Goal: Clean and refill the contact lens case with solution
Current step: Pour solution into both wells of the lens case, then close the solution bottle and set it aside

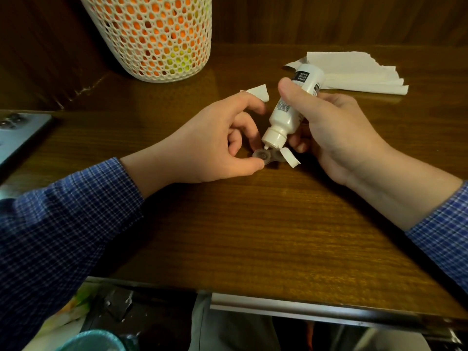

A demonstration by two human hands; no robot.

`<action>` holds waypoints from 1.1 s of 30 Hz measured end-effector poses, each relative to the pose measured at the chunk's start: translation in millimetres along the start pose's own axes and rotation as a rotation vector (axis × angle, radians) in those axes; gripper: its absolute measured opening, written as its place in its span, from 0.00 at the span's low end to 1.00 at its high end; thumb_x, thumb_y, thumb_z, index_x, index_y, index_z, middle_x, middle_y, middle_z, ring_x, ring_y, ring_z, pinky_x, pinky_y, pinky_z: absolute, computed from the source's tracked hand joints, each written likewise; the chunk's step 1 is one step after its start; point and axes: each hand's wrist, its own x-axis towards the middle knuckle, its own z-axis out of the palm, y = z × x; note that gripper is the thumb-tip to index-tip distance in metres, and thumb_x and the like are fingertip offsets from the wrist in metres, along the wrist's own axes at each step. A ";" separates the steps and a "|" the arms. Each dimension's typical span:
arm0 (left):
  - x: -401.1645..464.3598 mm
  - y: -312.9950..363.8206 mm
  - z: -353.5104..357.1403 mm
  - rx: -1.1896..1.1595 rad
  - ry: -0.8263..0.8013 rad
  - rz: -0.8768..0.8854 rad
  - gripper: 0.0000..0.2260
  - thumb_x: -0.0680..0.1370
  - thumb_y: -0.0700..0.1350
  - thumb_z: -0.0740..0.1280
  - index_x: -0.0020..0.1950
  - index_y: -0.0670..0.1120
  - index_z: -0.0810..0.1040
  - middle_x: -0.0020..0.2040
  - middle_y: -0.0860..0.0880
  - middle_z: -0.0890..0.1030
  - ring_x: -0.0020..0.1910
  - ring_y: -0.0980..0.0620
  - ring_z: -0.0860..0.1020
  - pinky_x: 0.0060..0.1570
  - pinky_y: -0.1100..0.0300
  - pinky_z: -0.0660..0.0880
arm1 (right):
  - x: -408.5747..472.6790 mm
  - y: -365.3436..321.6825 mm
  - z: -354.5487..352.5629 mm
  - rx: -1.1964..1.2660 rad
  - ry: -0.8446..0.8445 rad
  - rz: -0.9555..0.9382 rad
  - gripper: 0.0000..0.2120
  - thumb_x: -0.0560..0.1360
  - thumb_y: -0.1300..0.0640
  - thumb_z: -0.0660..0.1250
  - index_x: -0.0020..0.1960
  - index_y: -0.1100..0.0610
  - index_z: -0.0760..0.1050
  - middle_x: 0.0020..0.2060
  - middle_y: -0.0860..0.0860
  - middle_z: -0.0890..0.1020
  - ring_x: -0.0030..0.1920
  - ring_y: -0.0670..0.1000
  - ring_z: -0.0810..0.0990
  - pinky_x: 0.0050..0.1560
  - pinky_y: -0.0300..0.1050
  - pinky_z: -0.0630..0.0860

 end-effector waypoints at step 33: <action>33.4 122.3 57.8 -0.400 0.355 0.062 0.26 0.74 0.61 0.67 0.67 0.49 0.78 0.62 0.52 0.82 0.59 0.53 0.82 0.53 0.59 0.81 | -88.5 -33.7 -78.4 0.903 -0.521 0.436 0.23 0.83 0.42 0.58 0.72 0.54 0.76 0.45 0.54 0.79 0.40 0.48 0.76 0.44 0.39 0.69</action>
